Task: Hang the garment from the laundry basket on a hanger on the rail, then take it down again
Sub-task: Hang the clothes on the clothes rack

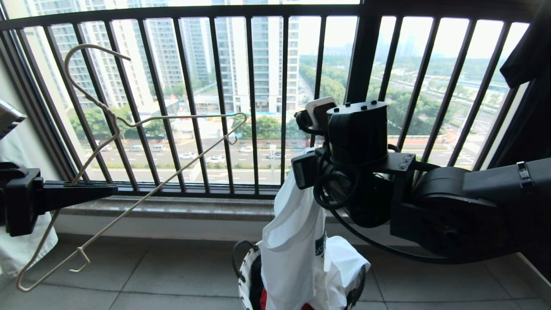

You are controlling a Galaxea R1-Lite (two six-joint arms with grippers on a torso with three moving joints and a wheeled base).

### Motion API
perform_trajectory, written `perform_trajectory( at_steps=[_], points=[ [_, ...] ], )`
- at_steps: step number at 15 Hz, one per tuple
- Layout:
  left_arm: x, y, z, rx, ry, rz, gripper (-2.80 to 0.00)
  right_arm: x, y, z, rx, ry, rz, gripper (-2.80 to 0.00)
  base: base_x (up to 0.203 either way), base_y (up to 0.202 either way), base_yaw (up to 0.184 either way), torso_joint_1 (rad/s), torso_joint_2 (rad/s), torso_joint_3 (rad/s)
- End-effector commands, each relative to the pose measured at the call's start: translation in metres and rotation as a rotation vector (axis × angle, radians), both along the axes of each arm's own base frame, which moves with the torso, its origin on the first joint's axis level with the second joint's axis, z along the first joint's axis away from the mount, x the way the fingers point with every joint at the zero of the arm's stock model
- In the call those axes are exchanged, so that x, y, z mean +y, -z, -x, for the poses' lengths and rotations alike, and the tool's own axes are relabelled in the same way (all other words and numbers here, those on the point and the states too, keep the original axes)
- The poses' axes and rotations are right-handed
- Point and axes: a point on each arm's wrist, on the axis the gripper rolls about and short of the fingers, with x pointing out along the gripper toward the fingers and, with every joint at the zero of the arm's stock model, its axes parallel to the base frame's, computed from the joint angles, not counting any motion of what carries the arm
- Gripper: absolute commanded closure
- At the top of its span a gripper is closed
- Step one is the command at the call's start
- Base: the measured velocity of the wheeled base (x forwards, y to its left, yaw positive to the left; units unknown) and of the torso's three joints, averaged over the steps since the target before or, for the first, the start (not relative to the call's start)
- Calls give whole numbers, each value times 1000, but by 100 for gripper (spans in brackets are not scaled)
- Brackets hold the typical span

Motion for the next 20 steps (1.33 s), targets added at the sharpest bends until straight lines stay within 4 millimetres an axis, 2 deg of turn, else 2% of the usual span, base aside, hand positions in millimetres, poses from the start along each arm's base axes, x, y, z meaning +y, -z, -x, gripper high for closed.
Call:
perform_trajectory(
  at_steps=[1, 4, 7, 9, 14, 20],
  points=[
    [-7, 9, -1, -3, 57, -19, 0, -4, -2, -7, -7, 19, -8, 0, 0, 0, 0, 0, 0, 0],
    [-24, 16, -1, 19, 108, -65, 0, -12, -2, -20, -11, 48, -16, 0, 0, 0, 0, 0, 0, 0],
    [-49, 26, -2, 70, 150, -160, 0, -19, 0, -39, -13, 90, -24, 0, 0, 0, 0, 0, 0, 0],
    [-63, 35, -4, 112, 180, -203, 0, -18, 2, -41, -10, 90, -24, 0, 0, 0, 0, 0, 0, 0],
    [-75, 44, -3, 142, 248, -211, 0, -17, 5, -45, -6, 95, -25, 0, 0, 0, 0, 0, 0, 0],
    [-77, 47, -6, 169, 250, -198, 0, -7, 7, -38, 1, 71, -39, 0, 0, 0, 0, 0, 0, 0]
  ],
)
